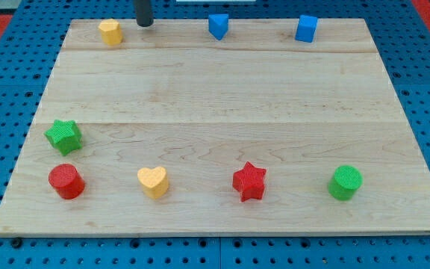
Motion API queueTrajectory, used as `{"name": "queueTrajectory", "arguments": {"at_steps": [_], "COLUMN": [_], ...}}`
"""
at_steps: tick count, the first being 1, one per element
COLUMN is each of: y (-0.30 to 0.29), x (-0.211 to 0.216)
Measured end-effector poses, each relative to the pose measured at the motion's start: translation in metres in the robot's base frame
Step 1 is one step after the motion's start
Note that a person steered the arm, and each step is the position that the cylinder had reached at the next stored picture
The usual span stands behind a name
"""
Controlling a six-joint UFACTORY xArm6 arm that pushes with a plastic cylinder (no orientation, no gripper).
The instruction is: Place the yellow hexagon at the center left side of the board
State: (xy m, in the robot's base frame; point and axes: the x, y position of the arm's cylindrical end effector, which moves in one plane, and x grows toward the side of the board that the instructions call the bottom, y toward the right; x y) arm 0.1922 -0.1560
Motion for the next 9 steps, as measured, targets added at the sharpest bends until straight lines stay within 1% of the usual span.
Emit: {"name": "queueTrajectory", "arguments": {"at_steps": [2,3,4,5,6,7,8,9], "y": [-0.085,-0.074,-0.113,-0.126,-0.106,-0.091,-0.090,-0.069], "x": [0.060,0.051,0.036,0.081,0.130,0.130,0.098,0.107]}}
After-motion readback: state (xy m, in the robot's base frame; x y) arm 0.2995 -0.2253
